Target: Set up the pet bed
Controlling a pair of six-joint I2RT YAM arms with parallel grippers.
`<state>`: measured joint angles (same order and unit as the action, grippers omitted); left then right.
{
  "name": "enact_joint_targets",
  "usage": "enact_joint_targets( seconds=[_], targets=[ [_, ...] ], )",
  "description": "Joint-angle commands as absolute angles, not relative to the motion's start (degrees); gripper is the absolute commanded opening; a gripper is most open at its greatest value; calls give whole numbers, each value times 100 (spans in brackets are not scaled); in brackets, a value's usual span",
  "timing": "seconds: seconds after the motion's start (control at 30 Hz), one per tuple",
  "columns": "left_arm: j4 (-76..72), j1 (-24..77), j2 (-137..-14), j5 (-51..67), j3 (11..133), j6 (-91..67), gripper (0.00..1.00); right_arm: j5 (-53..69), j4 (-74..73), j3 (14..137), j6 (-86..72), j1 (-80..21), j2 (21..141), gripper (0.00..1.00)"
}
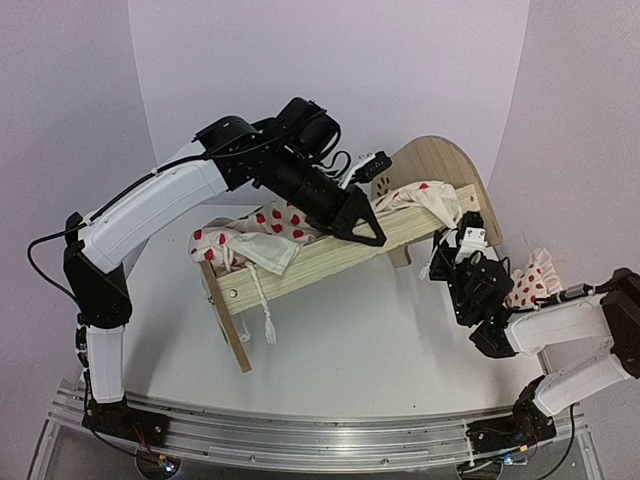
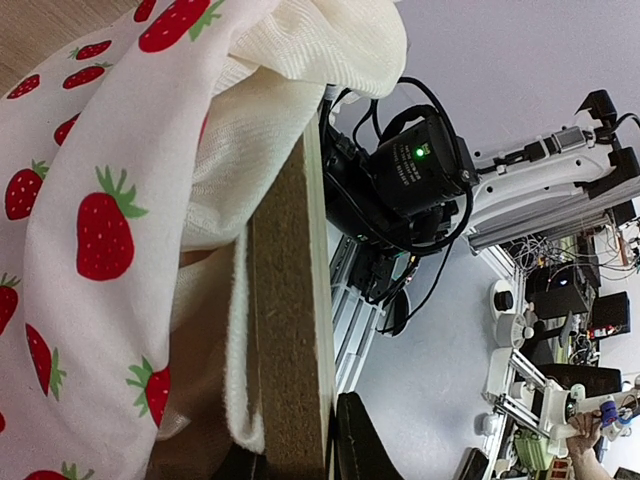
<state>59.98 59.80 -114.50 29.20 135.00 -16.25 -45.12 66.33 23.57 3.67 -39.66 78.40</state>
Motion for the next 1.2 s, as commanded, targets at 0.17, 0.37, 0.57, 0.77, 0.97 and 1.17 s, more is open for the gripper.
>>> enact_joint_targets(
  seconds=[0.17, 0.37, 0.57, 0.77, 0.97, 1.17],
  targets=[
    [3648, 6048, -10390, 3121, 14035, -633, 0, -5378, 7786, 2973, 583, -3877, 8681, 50],
    [3652, 6047, -10384, 3118, 14041, -621, 0, -5550, 7877, 3109, 530, -3822, 8916, 30],
    [3666, 6046, -10371, 3086, 14053, -584, 0, -5351, 7892, 3074, 533, -3771, 8895, 10],
    [3695, 6045, -10309, 2774, 13792, -234, 0, -5061, 7766, 2869, 568, -3817, 8588, 1],
    [3556, 5867, -10209, 2048, 12958, 630, 0, -4738, 5782, 2704, 86, -4155, 7624, 0],
    [3369, 5647, -10187, 1892, 12368, 1010, 0, -4333, 3770, 2243, -1329, -4219, 6543, 0]
  ],
)
